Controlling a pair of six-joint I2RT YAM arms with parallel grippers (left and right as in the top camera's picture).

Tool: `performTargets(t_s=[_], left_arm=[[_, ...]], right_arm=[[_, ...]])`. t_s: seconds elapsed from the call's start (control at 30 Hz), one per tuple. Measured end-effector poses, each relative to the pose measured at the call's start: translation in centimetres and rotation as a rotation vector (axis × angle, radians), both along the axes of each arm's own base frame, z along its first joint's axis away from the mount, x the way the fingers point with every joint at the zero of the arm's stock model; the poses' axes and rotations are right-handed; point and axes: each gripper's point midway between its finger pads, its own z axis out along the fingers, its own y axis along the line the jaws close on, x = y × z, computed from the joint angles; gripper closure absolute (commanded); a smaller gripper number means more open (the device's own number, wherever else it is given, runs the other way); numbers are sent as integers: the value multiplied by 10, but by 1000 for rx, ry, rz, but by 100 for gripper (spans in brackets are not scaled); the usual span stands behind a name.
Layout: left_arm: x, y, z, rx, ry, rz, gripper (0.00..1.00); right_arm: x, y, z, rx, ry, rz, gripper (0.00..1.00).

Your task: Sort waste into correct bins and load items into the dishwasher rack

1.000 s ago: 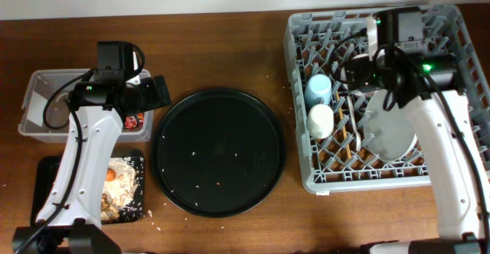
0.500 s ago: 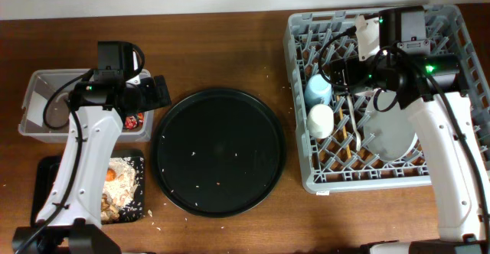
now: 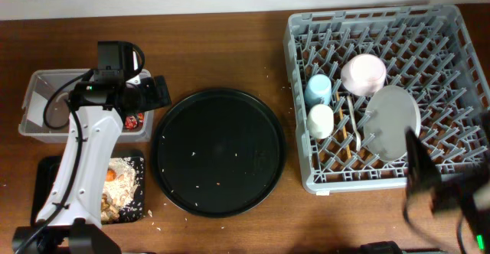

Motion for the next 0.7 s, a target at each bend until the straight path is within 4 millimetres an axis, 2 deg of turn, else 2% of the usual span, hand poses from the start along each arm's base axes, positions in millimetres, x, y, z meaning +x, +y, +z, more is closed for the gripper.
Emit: performTargets(t_s=[0.07,0.1,0.13,0.17,0.27,0.33,0.37,0.4,0.43,0.5,0.57,0.63,0.7], left_arm=[[0,0,0,1,0,0,1],[0,0,0,0,1,-1,1],[0,0,0,0,-2,0,1],[0,0,0,0,-1,0,1],[0,0,0,0,-1,-1,1],[0,-1,0,0,0,-1,1],[0,0,0,0,-1,-1,1],[0,0,0,0,2,-1,1],[1,0,0,1,-3,-1,1],[0,0,0,1,0,-1,1],[0,0,0,0,0,-1,1],[0,0,0,0,0,-1,1],[0,0,0,0,0,-1,1]], right_arm=[[-48,-4,-1,9,-105,0,1],[-64,-5,-6,12,-142,0,1],[-80,-6,-21,13,-163,0,1],[-92,-8,-45,15,-181,-4,1],[-91,-9,-78,53,-212,-32,1],[-61,-11,-92,113,-287,-64,1],[-26,-12,-112,173,-262,-73,1],[-10,-12,-118,207,-284,-70,2],[15,-12,-121,282,-378,-52,1],[39,-11,-144,368,-408,-33,1],[59,-10,-178,427,-397,-23,1],[64,-10,-188,447,-421,-17,2],[74,-12,-215,454,-369,-37,1]])
